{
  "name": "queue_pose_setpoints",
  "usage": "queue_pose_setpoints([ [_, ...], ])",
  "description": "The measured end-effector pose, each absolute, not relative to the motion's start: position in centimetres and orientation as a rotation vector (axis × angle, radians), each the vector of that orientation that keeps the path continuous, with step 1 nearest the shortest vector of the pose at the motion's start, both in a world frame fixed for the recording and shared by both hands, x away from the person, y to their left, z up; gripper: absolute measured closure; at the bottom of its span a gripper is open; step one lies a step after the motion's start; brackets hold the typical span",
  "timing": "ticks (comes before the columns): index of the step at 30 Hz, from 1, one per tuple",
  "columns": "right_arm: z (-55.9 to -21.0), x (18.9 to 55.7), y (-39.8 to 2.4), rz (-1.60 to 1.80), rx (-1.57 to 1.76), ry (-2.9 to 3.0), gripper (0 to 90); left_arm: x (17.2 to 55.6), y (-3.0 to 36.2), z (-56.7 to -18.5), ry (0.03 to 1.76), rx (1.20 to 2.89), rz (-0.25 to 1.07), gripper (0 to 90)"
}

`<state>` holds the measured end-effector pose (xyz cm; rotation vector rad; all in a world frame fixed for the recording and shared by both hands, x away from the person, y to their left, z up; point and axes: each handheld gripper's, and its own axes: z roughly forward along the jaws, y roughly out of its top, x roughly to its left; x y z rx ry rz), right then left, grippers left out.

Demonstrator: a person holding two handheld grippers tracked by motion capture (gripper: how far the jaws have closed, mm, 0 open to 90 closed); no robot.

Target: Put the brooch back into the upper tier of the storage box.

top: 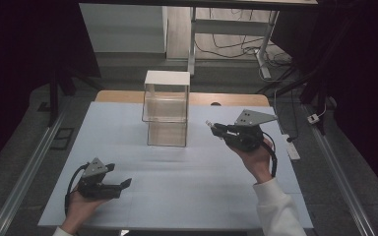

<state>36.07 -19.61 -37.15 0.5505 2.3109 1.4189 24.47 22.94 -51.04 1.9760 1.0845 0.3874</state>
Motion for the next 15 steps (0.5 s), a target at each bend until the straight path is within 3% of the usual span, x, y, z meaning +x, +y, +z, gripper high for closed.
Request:
queue_pose_setpoints([
  [15, -36.1, 36.3, -18.4, 1.432, 0.526, 2.307, 79.5, 24.5, 23.0, -51.0, 1.086, 1.971, 0.384, 14.4],
])
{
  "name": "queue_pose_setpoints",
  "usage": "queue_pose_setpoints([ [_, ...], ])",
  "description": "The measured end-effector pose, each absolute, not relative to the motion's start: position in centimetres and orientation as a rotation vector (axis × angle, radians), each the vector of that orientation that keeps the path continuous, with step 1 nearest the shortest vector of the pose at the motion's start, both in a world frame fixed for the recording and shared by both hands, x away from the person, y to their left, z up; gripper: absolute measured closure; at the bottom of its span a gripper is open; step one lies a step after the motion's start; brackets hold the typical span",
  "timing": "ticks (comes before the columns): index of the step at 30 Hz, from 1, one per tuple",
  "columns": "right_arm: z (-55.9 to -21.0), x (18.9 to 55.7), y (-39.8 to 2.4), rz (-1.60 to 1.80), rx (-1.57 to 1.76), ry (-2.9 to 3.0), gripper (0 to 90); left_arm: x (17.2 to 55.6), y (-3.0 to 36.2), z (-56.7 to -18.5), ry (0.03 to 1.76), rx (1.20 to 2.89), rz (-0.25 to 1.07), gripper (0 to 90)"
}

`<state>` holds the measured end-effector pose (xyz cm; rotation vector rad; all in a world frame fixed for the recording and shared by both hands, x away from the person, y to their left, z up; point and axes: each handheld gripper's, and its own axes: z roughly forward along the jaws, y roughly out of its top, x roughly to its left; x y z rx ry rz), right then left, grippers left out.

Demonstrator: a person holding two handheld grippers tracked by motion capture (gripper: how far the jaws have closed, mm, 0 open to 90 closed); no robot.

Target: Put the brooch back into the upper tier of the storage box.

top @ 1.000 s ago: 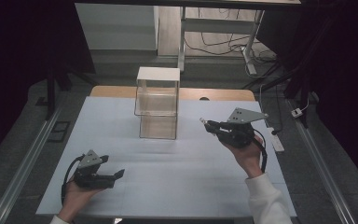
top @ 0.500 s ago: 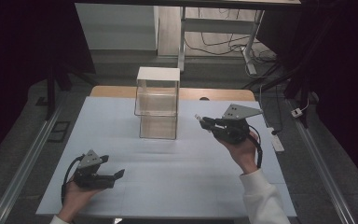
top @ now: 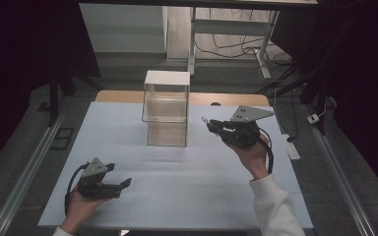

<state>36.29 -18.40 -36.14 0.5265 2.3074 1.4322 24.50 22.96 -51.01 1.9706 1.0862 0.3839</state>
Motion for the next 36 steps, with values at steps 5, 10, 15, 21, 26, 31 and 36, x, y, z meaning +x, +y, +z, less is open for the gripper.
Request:
queue_pose_setpoints([
  [5, -35.6, 36.4, -17.9, 1.437, 0.514, 2.303, 79.5, 24.5, 22.9, -51.0, 1.085, 1.970, 0.382, 14.4],
  [10, -35.0, 36.5, -17.2, 1.446, 0.500, 2.300, 79.5, 24.5, 22.9, -51.0, 1.084, 1.969, 0.380, 14.4],
  [15, -34.9, 36.7, -16.8, 1.456, 0.494, 2.298, 79.5, 24.5, 23.0, -51.0, 1.085, 1.967, 0.379, 14.4],
  [21, -34.6, 37.1, -16.2, 1.460, 0.486, 2.298, 79.5, 24.5, 23.0, -51.0, 1.086, 1.968, 0.379, 14.4],
  [26, -34.4, 37.2, -15.9, 1.464, 0.485, 2.297, 79.5, 24.5, 23.0, -51.0, 1.085, 1.968, 0.377, 14.4],
  [31, -34.1, 37.4, -15.2, 1.473, 0.473, 2.295, 79.5, 24.6, 23.0, -51.1, 1.085, 1.970, 0.376, 14.4],
  [36, -33.7, 37.4, -14.7, 1.472, 0.452, 2.293, 79.5, 24.5, 23.0, -51.0, 1.085, 1.968, 0.377, 14.5],
])
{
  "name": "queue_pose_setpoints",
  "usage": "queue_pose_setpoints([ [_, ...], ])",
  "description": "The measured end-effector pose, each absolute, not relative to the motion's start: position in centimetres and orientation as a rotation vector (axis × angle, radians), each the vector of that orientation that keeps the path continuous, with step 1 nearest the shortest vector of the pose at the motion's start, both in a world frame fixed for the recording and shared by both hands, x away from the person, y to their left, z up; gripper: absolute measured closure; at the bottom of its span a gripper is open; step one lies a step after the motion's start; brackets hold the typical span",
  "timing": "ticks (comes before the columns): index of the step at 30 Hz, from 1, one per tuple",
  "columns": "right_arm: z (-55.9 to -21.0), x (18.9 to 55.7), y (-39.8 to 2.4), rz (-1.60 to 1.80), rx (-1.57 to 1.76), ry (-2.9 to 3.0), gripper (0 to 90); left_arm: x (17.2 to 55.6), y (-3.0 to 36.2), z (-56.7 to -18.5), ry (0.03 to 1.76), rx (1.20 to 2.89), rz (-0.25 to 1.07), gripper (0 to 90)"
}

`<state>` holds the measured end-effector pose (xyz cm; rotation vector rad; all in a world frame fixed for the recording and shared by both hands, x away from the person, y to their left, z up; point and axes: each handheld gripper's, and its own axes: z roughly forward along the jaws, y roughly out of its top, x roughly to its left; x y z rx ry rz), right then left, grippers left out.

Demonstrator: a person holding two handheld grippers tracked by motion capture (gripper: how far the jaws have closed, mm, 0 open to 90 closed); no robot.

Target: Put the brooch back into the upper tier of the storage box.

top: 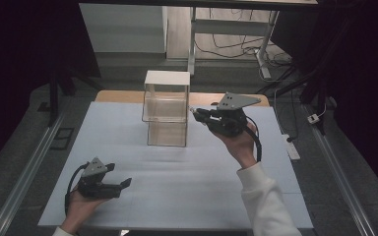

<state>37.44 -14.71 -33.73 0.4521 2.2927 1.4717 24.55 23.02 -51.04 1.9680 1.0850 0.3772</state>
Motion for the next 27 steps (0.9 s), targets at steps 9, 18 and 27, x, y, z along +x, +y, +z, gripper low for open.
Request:
queue_pose_setpoints([
  [9, -33.3, 37.7, -13.6, 1.480, 0.436, 2.291, 79.5, 24.5, 23.0, -51.0, 1.085, 1.967, 0.378, 14.5],
  [18, -33.2, 38.1, -12.7, 1.481, 0.434, 2.299, 79.5, 24.6, 23.1, -51.0, 1.083, 1.966, 0.379, 14.4],
  [27, -33.1, 38.6, -11.6, 1.484, 0.434, 2.305, 79.5, 24.5, 23.1, -50.9, 1.083, 1.963, 0.378, 14.5],
])
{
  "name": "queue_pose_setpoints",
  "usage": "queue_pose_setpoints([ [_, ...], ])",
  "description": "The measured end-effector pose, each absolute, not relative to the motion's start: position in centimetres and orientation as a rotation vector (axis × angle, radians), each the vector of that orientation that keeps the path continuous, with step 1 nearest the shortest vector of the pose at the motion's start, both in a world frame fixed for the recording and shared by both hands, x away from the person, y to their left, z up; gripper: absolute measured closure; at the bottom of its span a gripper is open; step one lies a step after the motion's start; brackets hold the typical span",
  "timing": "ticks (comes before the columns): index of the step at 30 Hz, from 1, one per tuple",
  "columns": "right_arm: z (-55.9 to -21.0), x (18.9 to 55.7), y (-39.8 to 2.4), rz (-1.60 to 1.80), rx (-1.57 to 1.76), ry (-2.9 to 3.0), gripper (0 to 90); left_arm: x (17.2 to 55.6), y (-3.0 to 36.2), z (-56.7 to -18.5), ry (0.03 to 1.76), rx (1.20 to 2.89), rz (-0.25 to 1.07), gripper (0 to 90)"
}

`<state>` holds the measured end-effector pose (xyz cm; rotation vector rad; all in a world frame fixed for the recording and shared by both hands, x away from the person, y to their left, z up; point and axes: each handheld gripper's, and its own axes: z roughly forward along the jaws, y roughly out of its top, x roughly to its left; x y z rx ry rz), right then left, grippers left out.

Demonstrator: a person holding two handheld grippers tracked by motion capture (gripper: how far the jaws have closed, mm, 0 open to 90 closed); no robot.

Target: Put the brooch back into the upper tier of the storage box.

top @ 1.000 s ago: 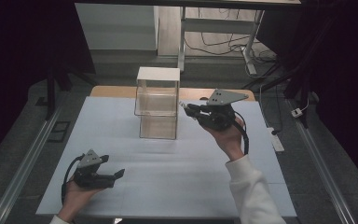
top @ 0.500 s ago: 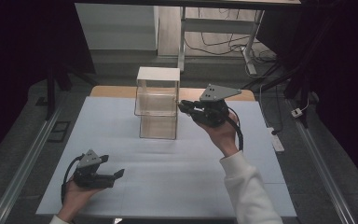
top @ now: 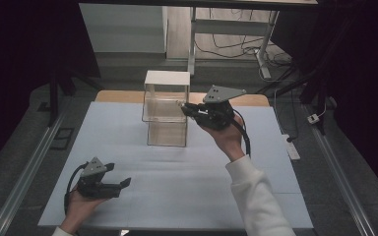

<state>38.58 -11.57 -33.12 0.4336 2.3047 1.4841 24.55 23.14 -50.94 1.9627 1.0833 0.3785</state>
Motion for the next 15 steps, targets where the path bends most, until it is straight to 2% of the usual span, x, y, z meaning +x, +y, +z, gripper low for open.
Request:
queue_pose_setpoints([
  [15, -33.2, 39.6, -9.4, 1.478, 0.432, 2.305, 79.4, 24.5, 23.2, -51.0, 1.085, 1.960, 0.381, 14.5],
])
